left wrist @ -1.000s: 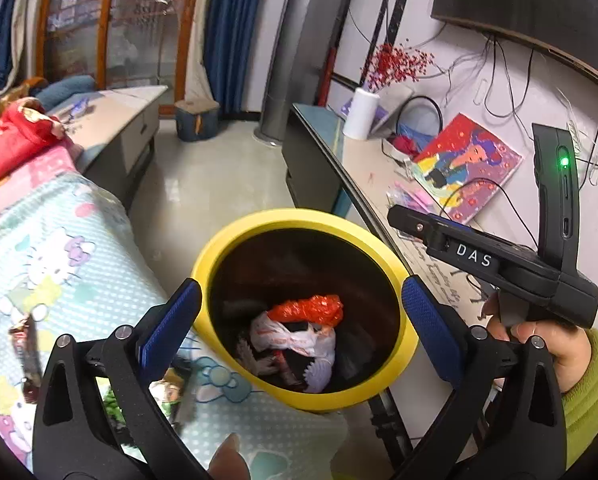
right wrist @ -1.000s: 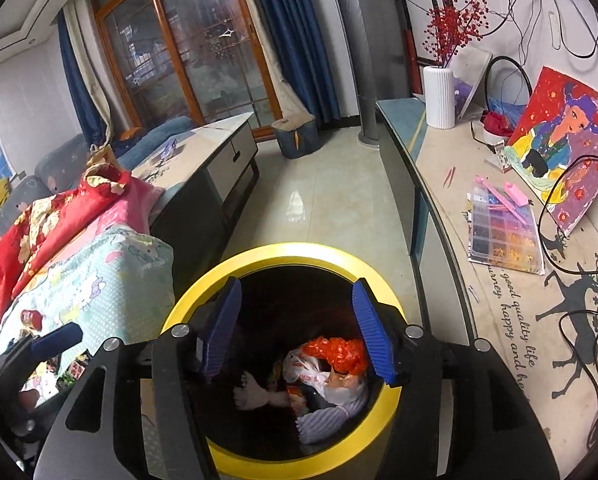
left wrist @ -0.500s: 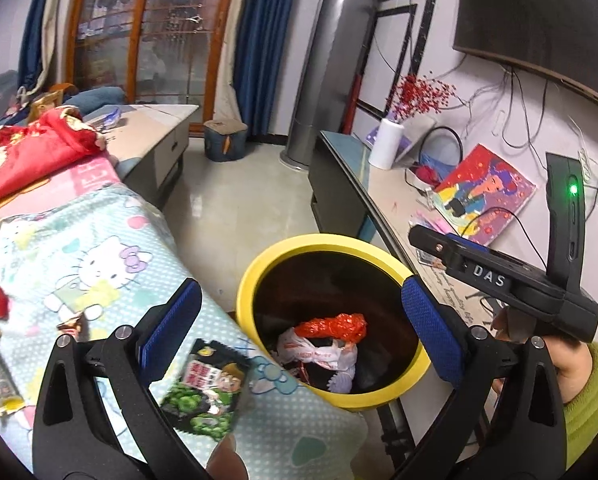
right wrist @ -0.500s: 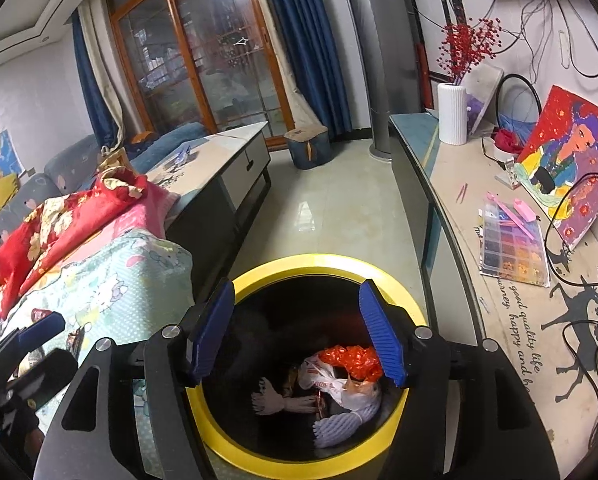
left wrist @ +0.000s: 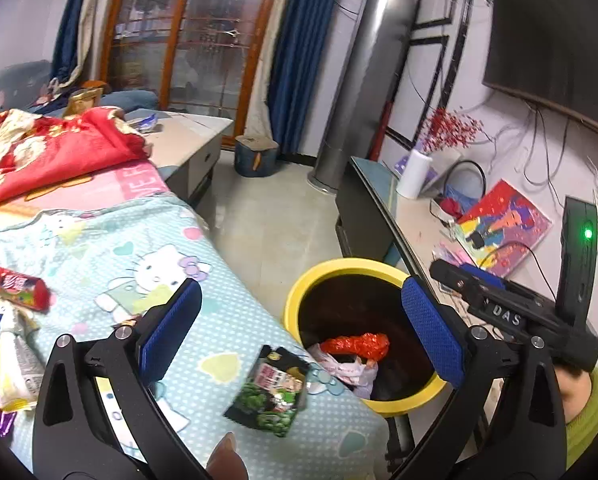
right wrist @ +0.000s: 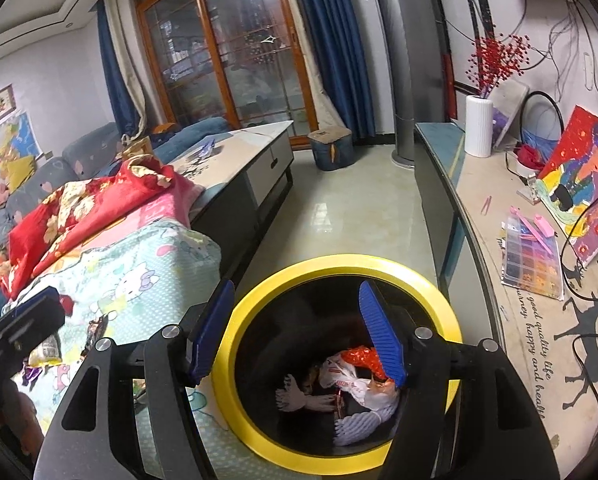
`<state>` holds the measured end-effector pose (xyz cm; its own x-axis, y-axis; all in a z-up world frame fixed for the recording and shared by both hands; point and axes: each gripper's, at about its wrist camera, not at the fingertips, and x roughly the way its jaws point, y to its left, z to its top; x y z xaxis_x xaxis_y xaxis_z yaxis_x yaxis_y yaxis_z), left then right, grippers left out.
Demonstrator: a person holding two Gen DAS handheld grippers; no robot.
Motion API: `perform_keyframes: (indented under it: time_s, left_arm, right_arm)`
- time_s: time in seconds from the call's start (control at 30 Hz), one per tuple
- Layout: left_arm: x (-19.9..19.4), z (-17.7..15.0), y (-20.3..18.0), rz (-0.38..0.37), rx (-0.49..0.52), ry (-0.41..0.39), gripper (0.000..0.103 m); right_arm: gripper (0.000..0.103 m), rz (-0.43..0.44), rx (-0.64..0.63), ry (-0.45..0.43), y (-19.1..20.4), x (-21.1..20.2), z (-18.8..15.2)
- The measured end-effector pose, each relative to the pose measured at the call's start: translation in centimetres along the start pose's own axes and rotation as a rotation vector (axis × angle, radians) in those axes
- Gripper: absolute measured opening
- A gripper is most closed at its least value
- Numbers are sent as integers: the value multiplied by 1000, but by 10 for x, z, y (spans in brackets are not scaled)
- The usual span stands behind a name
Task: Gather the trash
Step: 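Move both tools back over the remaining trash on the bed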
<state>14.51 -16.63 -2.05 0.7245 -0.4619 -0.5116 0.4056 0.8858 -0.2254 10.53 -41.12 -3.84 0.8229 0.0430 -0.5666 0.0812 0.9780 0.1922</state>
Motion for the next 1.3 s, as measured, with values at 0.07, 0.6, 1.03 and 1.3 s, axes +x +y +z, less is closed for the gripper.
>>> perform_keyframes:
  time_s: [0.07, 0.6, 1.03, 1.3]
  left_arm:
    - [-3, 0, 5, 9, -11, -8, 92]
    - [-36, 4, 52, 82, -102, -65, 92]
    - [-67, 7, 99, 167, -188, -117, 92]
    - [-91, 5, 131, 227, -242, -153, 92]
  right_arm:
    - [62, 8, -8, 0, 5, -1, 0]
    - [62, 88, -106, 10, 56, -4, -6]
    - [62, 180, -194, 31, 108, -7, -16]
    - [62, 254, -275, 59, 150, -6, -27]
